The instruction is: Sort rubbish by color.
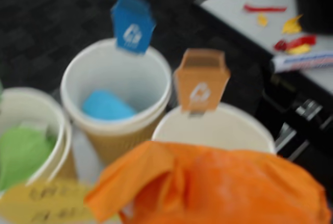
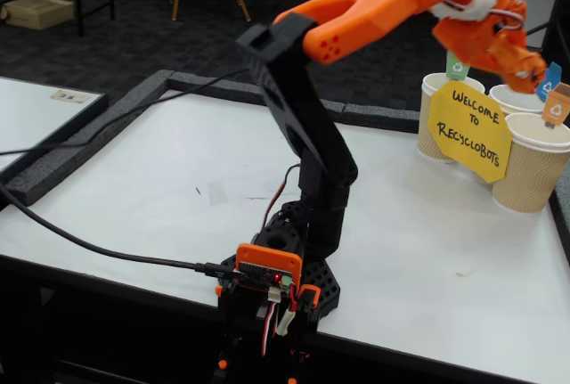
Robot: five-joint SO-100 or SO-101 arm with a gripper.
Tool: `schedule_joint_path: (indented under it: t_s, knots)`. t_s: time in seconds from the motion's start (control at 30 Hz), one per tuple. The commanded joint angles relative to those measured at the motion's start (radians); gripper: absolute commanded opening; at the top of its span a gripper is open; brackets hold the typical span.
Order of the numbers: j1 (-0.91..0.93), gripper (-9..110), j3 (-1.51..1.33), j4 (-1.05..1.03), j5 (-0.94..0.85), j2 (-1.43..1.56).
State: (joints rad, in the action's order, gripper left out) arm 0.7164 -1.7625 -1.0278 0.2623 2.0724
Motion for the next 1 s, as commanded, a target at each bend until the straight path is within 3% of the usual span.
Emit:
schedule_joint_path:
  t_s: [0.0,0.4,0.97]
  knots:
    - [0.041,0,0.187,0.104,-0.054,-0.035]
    - [0.063,0,0.265,0.189,-0.055,-0.239]
    - [0.063,5,0.221,0.23,-0.054,-0.259]
